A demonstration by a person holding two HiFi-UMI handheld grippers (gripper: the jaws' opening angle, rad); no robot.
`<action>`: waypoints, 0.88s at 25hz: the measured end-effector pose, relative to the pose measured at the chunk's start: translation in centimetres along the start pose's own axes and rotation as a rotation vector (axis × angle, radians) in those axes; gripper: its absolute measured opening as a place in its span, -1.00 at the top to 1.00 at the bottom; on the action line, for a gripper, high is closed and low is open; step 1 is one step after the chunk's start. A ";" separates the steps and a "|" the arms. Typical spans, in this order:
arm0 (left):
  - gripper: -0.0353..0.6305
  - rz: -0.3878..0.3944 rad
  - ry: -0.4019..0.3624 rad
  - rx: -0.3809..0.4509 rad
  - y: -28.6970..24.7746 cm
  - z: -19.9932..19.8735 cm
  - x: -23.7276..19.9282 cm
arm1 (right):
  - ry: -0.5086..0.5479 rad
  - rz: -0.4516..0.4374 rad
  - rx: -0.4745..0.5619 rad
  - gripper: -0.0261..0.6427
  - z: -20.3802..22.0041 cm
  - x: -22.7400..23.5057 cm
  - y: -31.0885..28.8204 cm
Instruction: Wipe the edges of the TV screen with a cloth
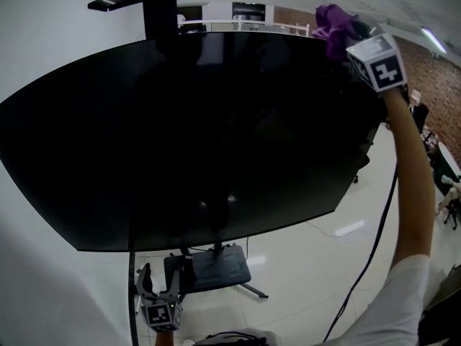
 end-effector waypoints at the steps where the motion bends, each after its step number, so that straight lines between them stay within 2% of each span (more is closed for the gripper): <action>1: -0.07 0.006 -0.001 -0.003 -0.4 -0.1 0.7 | -0.014 0.015 -0.023 0.62 1.8 1.2 -0.2; 6: -0.07 0.023 -0.055 -0.002 -2.7 0.8 3.8 | -0.087 0.117 -0.139 0.62 10.9 7.9 -1.7; 8: -0.07 0.034 -0.042 -0.008 -3.2 0.5 5.1 | -0.123 0.151 -0.191 0.62 14.2 10.0 -2.1; 12: -0.07 0.051 -0.019 -0.027 -3.6 -0.1 7.2 | -0.194 0.156 -0.245 0.62 18.5 12.3 -1.4; 15: -0.07 0.042 -0.012 -0.039 -3.5 0.3 7.8 | -0.268 0.117 -0.192 0.62 19.9 12.5 -1.2; 19: -0.07 0.034 -0.007 -0.039 -3.8 0.4 8.1 | -0.273 0.125 -0.183 0.62 20.2 12.6 -1.7; 22: -0.07 0.030 0.007 -0.039 -3.5 0.6 8.3 | -0.378 0.097 -0.155 0.62 21.0 12.9 -1.4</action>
Point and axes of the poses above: the fingertips, and each gripper's own axes: y backward along the fingers, x to its right, z out of its underside, the point moved 5 cm from there along y, backward along the fingers, and after that the axes turned 14 degrees about -x, right-handed, at the moved point
